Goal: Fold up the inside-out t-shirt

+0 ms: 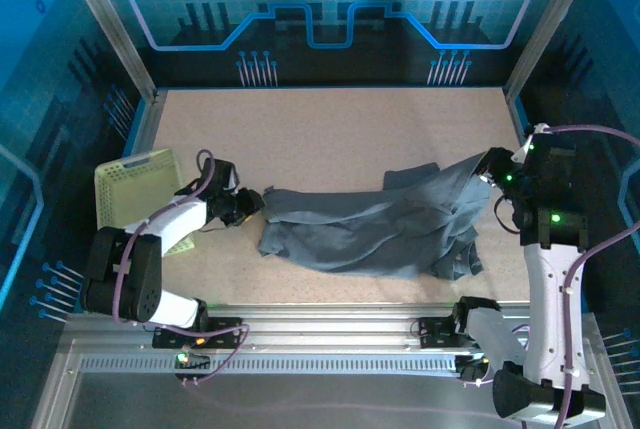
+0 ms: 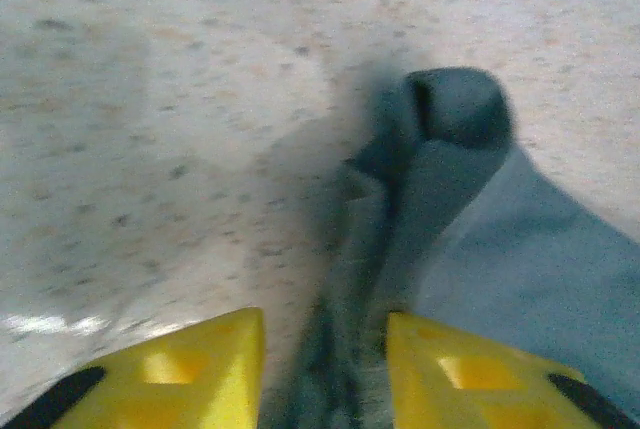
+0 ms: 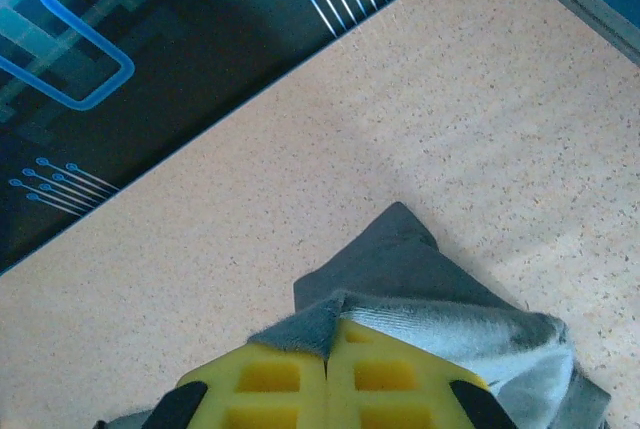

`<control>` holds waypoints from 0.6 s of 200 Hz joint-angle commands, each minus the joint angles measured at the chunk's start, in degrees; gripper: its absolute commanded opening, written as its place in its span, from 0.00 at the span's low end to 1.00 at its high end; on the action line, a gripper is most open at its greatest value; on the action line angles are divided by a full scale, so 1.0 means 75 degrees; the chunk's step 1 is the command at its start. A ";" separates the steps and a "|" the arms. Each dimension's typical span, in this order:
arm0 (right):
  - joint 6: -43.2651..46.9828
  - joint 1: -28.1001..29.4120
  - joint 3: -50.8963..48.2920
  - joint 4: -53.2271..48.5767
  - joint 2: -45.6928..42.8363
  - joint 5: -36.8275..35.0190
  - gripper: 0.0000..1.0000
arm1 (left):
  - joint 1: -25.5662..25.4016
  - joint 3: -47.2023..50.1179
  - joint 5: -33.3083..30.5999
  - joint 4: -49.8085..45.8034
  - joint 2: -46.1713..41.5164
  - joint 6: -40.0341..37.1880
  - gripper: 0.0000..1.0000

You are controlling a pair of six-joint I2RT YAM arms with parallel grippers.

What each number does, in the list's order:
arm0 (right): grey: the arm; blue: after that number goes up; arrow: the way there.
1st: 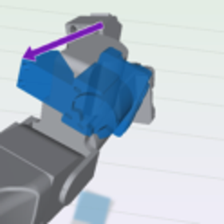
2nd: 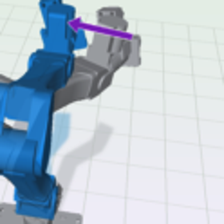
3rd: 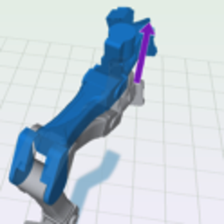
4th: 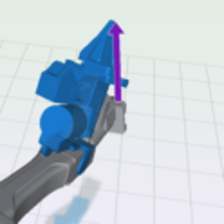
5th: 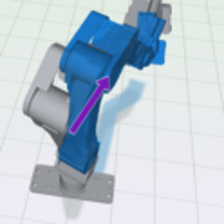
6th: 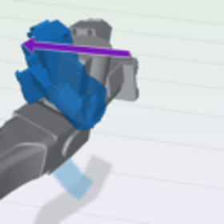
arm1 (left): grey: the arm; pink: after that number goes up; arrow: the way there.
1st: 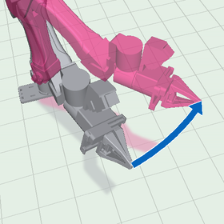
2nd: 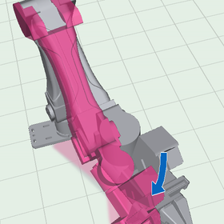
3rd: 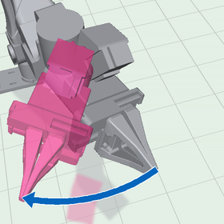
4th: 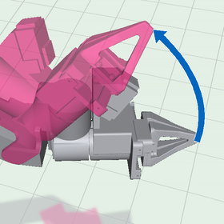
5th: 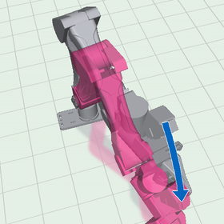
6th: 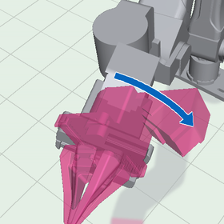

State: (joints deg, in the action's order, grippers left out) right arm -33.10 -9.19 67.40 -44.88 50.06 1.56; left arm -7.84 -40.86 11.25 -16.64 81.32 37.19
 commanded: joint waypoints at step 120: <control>0.0302 0.0162 0.0072 -0.0139 -0.0283 0.0016 0.00 | -0.1895 -0.3445 -0.3555 -0.3298 0.1499 -0.0903 0.53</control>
State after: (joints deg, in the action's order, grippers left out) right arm -31.90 -8.64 66.72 -45.45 48.60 2.04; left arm -21.28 -64.58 -13.87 -35.81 90.41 31.42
